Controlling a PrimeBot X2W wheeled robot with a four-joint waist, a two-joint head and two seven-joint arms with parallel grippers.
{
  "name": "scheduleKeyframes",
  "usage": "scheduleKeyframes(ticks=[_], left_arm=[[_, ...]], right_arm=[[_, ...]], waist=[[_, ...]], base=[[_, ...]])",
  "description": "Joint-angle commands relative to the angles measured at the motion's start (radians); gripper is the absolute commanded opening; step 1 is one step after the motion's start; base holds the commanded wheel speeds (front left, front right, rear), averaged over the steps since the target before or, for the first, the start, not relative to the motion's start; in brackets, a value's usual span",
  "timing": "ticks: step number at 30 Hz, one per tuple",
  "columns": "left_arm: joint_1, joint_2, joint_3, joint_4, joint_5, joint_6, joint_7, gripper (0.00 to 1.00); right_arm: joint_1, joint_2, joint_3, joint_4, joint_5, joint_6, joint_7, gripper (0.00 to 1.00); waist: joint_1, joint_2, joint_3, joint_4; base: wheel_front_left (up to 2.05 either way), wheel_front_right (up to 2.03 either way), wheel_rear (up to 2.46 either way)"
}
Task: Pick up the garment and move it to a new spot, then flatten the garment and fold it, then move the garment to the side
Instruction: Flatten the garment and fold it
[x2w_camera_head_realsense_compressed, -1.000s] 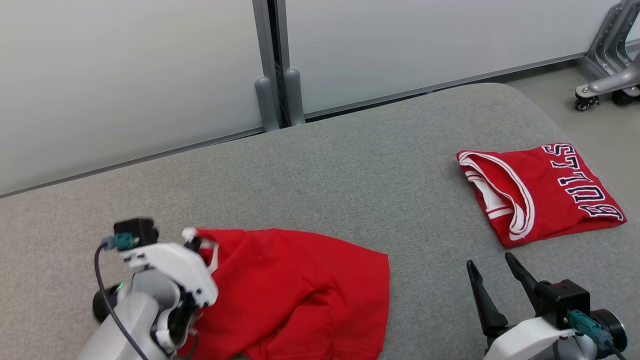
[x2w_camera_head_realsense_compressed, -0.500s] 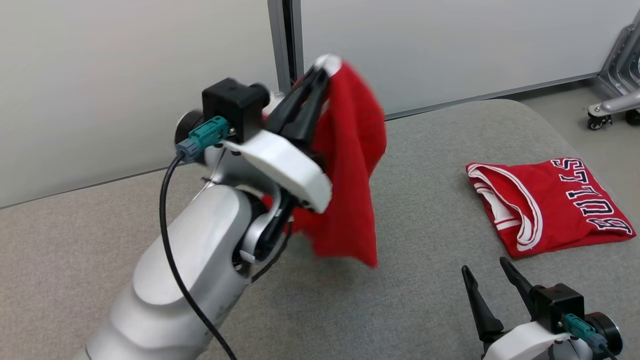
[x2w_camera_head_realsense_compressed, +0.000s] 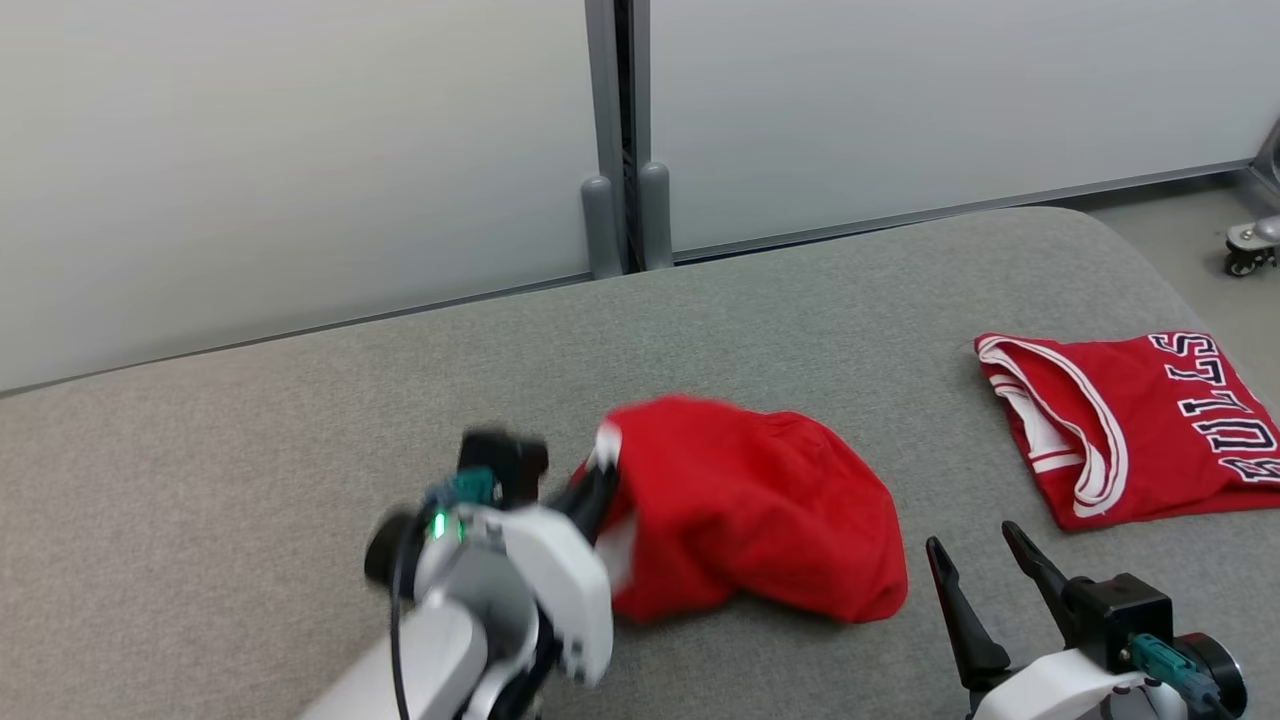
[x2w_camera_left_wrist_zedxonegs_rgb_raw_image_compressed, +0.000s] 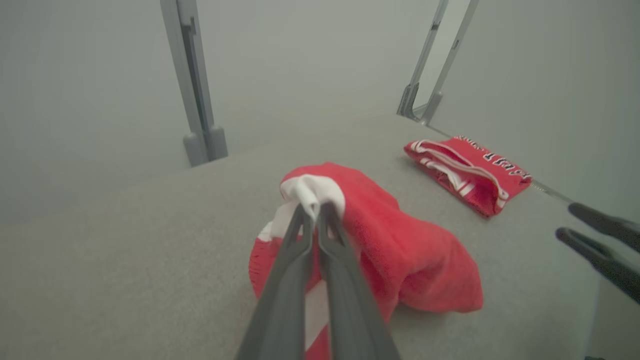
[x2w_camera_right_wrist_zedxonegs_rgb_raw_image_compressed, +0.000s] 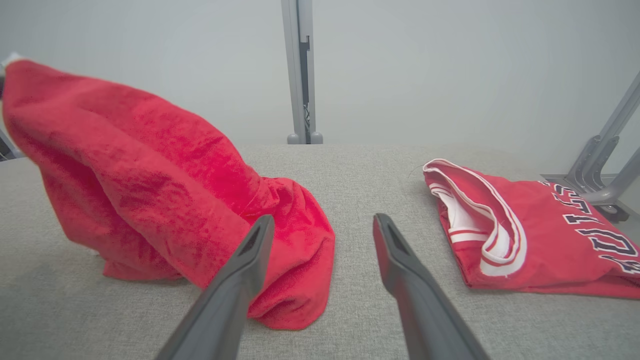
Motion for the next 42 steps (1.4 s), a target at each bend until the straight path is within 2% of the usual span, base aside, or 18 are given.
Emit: scheduleKeyframes(ticks=[1, 2, 3, 4, 7, 11, 13, 15, 18, 21, 24, 25, 35, 42], left_arm=[[0.040, 0.012, -0.018, 0.018, -0.027, -0.007, 0.047, 0.19], [0.062, 0.021, -0.028, 0.020, -0.042, -0.011, 0.078, 0.49], [0.083, 0.030, -0.034, 0.018, -0.061, -0.010, 0.113, 0.97], [0.102, 0.047, -0.043, 0.015, -0.071, -0.001, 0.153, 1.00], [0.130, 0.101, -0.048, -0.029, -0.095, 0.039, 0.269, 1.00], [0.106, 0.189, -0.031, -0.128, -0.090, 0.119, 0.399, 1.00], [0.077, 0.206, 0.011, -0.184, -0.090, 0.144, 0.384, 1.00], [0.049, 0.217, 0.035, -0.200, -0.071, 0.146, 0.352, 1.00], [-0.007, 0.200, 0.052, -0.159, -0.060, 0.137, 0.327, 1.00], [-0.072, 0.212, 0.047, -0.096, -0.026, 0.148, 0.346, 1.00], [-0.112, 0.189, 0.032, -0.070, -0.026, 0.111, 0.352, 1.00], [-0.112, 0.189, 0.032, -0.070, -0.026, 0.111, 0.352, 1.00], [-0.220, 0.120, -0.087, 0.181, -0.039, -0.047, 0.478, 1.00], [-0.250, 0.081, -0.136, 0.281, -0.043, -0.107, 0.530, 1.00]], right_arm=[[0.001, -0.005, -0.006, 0.000, 0.008, 0.000, -0.007, 1.00], [0.004, -0.005, -0.008, 0.001, 0.006, 0.000, -0.007, 1.00], [0.007, -0.005, -0.012, 0.001, 0.005, 0.000, -0.008, 1.00], [0.011, -0.005, -0.015, 0.002, 0.004, 0.000, -0.009, 1.00], [0.015, -0.005, -0.024, 0.003, 0.001, 0.000, -0.009, 1.00], [0.011, -0.005, -0.024, 0.002, 0.003, 0.000, -0.006, 1.00], [0.007, -0.005, -0.019, 0.002, 0.006, 0.000, -0.006, 1.00], [-0.002, -0.005, -0.010, 0.003, 0.010, 0.000, -0.007, 1.00], [-0.014, -0.005, 0.007, 0.009, 0.019, 0.000, -0.010, 1.00], [-0.025, -0.006, 0.005, 0.012, 0.022, 0.000, -0.013, 1.00], [-0.022, -0.005, -0.010, 0.013, 0.010, 0.000, -0.015, 1.00], [-0.022, -0.005, -0.010, 0.013, 0.010, 0.000, -0.015, 1.00], [-0.067, -0.006, 0.011, 0.023, 0.033, 0.000, -0.038, 1.00], [-0.079, -0.005, 0.005, 0.038, 0.030, 0.000, -0.053, 1.00]], waist=[[0.0000, -0.0001, 0.004, 0.008], [0.0000, -0.0001, 0.004, 0.013], [0.0000, -0.0001, 0.005, 0.020], [0.0000, -0.0001, 0.005, 0.024], [0.0000, -0.0001, 0.006, 0.038], [0.0000, -0.0001, 0.008, 0.046], [0.0000, -0.0001, 0.012, 0.045], [0.0000, -0.0001, 0.021, 0.037], [0.0000, -0.0001, 0.037, 0.011], [0.0000, -0.0001, 0.050, -0.028], [0.0000, -0.0001, 0.069, -0.054], [0.0000, -0.0001, 0.069, -0.054], [0.0000, -0.0001, 0.147, -0.147], [0.0000, -0.0001, 0.169, -0.171]], base=[[0.00, 0.00, 0.00], [0.00, 0.00, 0.00], [0.00, 0.00, 0.00], [0.00, 0.00, 0.00], [0.00, 0.00, 0.00], [0.00, 0.00, 0.00], [0.00, 0.00, 0.00], [0.00, 0.00, 0.00], [0.00, 0.00, 0.00], [0.00, 0.00, 0.00], [0.00, 0.00, 0.00], [0.00, 0.00, 0.00], [0.00, 0.00, 0.00], [0.00, 0.00, 0.00]])
